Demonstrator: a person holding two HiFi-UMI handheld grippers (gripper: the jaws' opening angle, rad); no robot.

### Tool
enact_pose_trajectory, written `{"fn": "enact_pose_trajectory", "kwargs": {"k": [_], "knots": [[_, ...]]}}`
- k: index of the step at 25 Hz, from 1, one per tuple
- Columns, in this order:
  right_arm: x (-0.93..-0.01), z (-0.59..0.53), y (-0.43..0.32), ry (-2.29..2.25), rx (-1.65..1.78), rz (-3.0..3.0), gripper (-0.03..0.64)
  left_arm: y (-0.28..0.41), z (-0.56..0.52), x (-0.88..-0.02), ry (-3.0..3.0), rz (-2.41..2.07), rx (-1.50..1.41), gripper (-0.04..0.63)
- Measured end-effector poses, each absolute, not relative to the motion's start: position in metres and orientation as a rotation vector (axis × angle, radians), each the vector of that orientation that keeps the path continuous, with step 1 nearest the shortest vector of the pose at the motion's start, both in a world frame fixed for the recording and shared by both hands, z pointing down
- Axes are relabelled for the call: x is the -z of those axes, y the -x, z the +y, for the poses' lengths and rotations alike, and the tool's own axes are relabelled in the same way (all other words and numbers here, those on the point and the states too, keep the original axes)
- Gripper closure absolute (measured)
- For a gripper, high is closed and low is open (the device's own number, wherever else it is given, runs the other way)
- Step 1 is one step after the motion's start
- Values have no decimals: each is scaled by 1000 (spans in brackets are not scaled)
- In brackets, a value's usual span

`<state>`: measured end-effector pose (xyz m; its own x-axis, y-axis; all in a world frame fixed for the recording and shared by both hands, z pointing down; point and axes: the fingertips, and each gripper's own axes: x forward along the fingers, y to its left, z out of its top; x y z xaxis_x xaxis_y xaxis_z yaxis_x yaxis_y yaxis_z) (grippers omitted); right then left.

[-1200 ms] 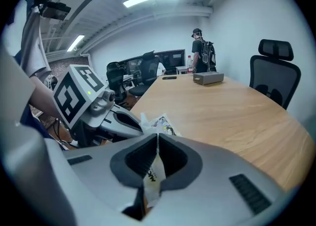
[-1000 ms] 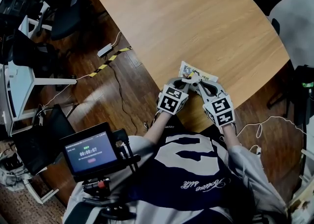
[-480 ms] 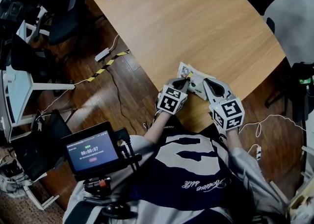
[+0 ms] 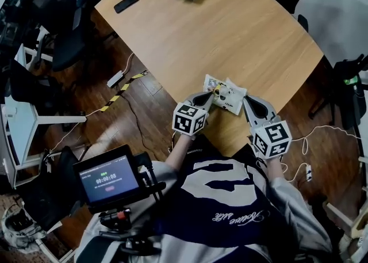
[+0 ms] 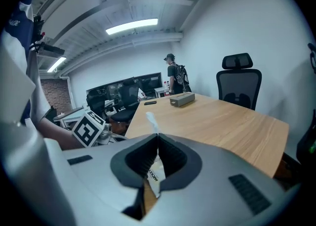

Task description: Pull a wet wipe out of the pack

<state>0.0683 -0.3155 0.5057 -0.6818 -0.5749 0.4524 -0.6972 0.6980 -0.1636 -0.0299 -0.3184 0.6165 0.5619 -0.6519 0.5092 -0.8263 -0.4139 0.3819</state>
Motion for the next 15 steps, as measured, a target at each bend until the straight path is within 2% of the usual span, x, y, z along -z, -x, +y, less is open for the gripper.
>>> {"fn": "enact_pose_trajectory", "kwargs": {"k": [8, 15], "knots": [[-479, -268, -75, -1232, -511, -2515, 612, 35, -278, -542, -2246, -1041, -120, 592], [-479, -213, -68, -1412, -596, -2482, 612, 46, -234, -511, -2319, -928, -65, 592]]}}
